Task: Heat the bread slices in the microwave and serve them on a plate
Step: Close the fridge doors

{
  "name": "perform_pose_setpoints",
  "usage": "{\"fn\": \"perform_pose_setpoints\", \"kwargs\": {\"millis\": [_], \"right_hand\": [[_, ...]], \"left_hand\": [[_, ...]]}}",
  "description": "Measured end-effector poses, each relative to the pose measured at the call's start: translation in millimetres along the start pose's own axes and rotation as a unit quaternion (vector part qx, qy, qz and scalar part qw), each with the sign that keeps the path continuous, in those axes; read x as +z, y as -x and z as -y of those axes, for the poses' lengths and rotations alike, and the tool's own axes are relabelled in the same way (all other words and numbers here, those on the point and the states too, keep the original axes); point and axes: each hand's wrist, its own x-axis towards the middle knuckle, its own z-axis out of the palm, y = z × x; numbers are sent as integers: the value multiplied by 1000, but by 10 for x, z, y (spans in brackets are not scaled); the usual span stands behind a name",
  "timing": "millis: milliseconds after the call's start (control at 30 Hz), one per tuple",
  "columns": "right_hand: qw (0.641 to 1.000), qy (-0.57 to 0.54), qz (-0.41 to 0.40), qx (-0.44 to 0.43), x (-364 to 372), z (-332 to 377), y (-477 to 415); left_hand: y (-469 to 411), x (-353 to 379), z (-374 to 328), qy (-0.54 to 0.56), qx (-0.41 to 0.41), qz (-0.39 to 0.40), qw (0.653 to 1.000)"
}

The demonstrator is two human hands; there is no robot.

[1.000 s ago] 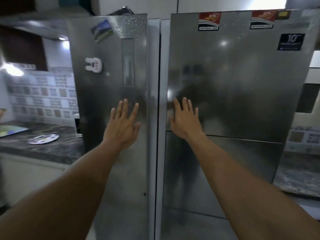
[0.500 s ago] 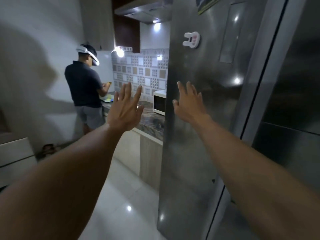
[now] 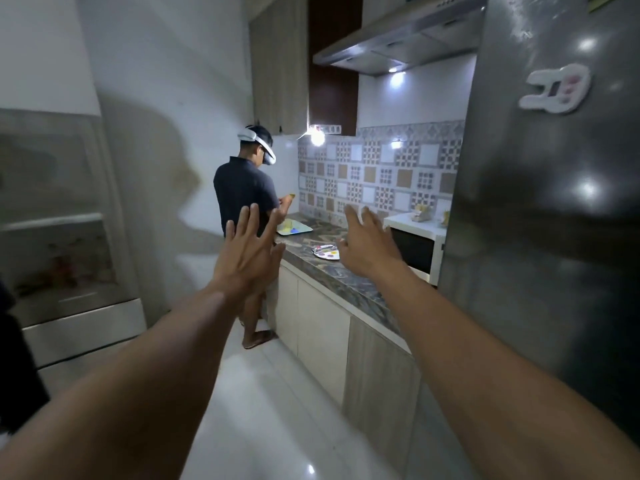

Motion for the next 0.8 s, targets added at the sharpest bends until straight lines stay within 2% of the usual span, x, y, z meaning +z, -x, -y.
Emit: {"fn": "perform_pose_setpoints", "kwargs": {"millis": [167,400,800], "right_hand": [[1000,-1,9,-9,454,13,-657],[1000,-12,17,-12,980,-193,-1782],[999,5,3,31,1510,-913,-3404]], "left_hand": [[-502,432,233,-14,-15,31,999],[-1480,1005,414,-27,-27,16,999],[-3128,2022,535,37,8,23,999]]}}
